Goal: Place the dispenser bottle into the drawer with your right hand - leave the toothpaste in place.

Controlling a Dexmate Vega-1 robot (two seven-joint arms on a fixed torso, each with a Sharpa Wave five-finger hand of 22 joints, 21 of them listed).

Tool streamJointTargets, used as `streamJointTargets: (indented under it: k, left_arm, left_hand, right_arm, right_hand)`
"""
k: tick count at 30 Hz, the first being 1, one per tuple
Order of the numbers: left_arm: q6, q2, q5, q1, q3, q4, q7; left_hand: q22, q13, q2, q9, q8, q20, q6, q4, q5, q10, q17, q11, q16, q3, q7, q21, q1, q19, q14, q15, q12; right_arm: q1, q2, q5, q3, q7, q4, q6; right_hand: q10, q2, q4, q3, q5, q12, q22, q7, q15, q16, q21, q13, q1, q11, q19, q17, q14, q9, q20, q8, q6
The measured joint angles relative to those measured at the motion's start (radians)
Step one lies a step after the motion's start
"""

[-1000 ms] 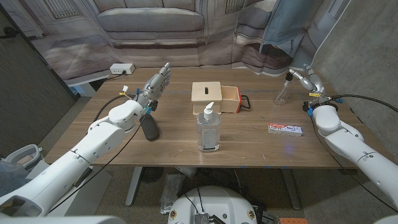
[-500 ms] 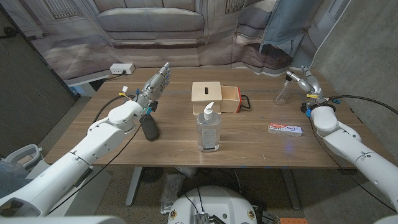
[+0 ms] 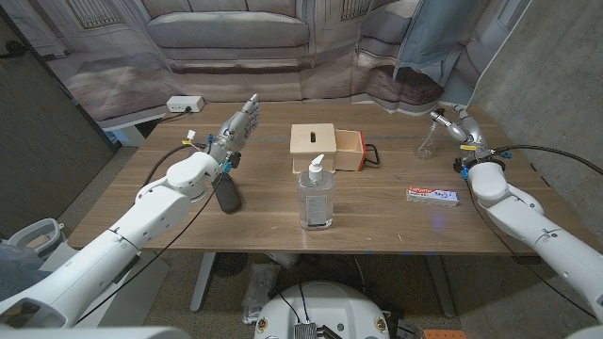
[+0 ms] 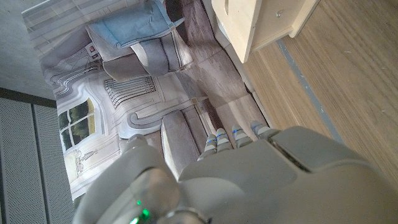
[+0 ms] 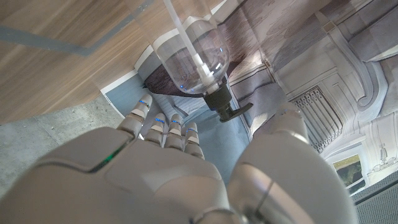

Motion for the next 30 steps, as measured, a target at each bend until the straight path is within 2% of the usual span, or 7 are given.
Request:
streamJointTargets:
  k: [10, 14, 16, 24, 30]
  left_arm:
    - [0.011, 0.0, 0.006, -0.003, 0.002, -0.015, 0.011]
    - [0.011, 0.0, 0.007, 0.005, 0.001, -0.022, 0.016]
    - [0.011, 0.001, 0.007, 0.011, -0.001, -0.026, 0.019]
    - [0.003, 0.003, 0.007, 0.027, -0.01, -0.031, 0.024]
    - [-0.003, 0.002, 0.006, 0.032, -0.011, -0.031, 0.024]
  left_hand:
    - [0.0, 0.0, 0.005, 0.0, -0.005, 0.0, 0.0, 0.004, 0.0, 0.0, 0.0, 0.0, 0.0, -0.004, 0.0, 0.0, 0.005, 0.0, 0.0, 0.0, 0.0]
    - [0.0, 0.0, 0.005, 0.0, -0.005, 0.0, 0.0, 0.004, 0.0, 0.0, 0.0, 0.0, 0.0, -0.004, 0.0, 0.0, 0.005, 0.0, 0.0, 0.0, 0.0]
    - [0.0, 0.0, 0.005, 0.0, -0.005, 0.0, 0.0, 0.004, -0.001, 0.0, 0.0, 0.0, 0.0, -0.004, 0.0, 0.0, 0.005, 0.0, 0.0, 0.0, 0.0]
    - [0.0, 0.0, 0.005, 0.0, -0.005, 0.0, 0.0, 0.004, -0.004, 0.0, 0.0, 0.0, 0.0, -0.004, 0.0, 0.0, 0.005, 0.0, 0.0, 0.0, 0.0]
    - [0.0, 0.0, 0.009, 0.0, -0.005, 0.0, 0.0, 0.004, -0.004, 0.0, 0.0, 0.0, 0.0, -0.004, 0.0, 0.0, 0.009, 0.0, 0.0, 0.0, 0.0]
  right_arm:
    - [0.02, 0.015, -0.009, -0.019, -0.002, 0.033, 0.019]
    - [0.026, 0.023, -0.01, -0.025, -0.002, 0.045, 0.032]
    - [0.028, 0.026, -0.01, -0.028, -0.002, 0.052, 0.037]
    - [0.037, 0.036, -0.015, -0.04, -0.002, 0.067, 0.05]
    - [0.046, 0.044, -0.021, -0.049, -0.002, 0.082, 0.061]
  right_hand:
    - [0.006, -0.003, 0.003, -0.005, 0.004, 0.0, 0.0, -0.011, -0.014, 0.004, 0.004, 0.0, 0.005, 0.005, 0.023, 0.0, 0.003, 0.0, 0.002, 0.0, -0.011]
    - [0.006, 0.002, 0.003, -0.009, 0.011, 0.0, 0.0, -0.001, -0.003, 0.004, 0.008, 0.0, 0.009, 0.005, 0.037, 0.0, 0.014, 0.0, 0.002, -0.007, -0.028]
    - [0.006, 0.002, 0.006, -0.011, 0.015, 0.0, 0.0, -0.007, 0.0, 0.004, 0.008, 0.0, 0.009, 0.005, 0.041, 0.0, 0.018, 0.0, 0.006, -0.007, -0.036]
    - [0.006, -0.001, 0.002, -0.015, 0.015, 0.0, 0.0, -0.003, 0.007, 0.007, 0.012, 0.0, 0.016, 0.005, 0.056, 0.0, 0.024, 0.0, 0.005, -0.007, -0.04]
    - [0.006, 0.007, 0.004, -0.018, 0.023, 0.0, 0.0, 0.0, 0.016, 0.011, 0.016, 0.0, 0.025, 0.005, 0.077, 0.0, 0.041, 0.0, -0.016, -0.007, -0.043]
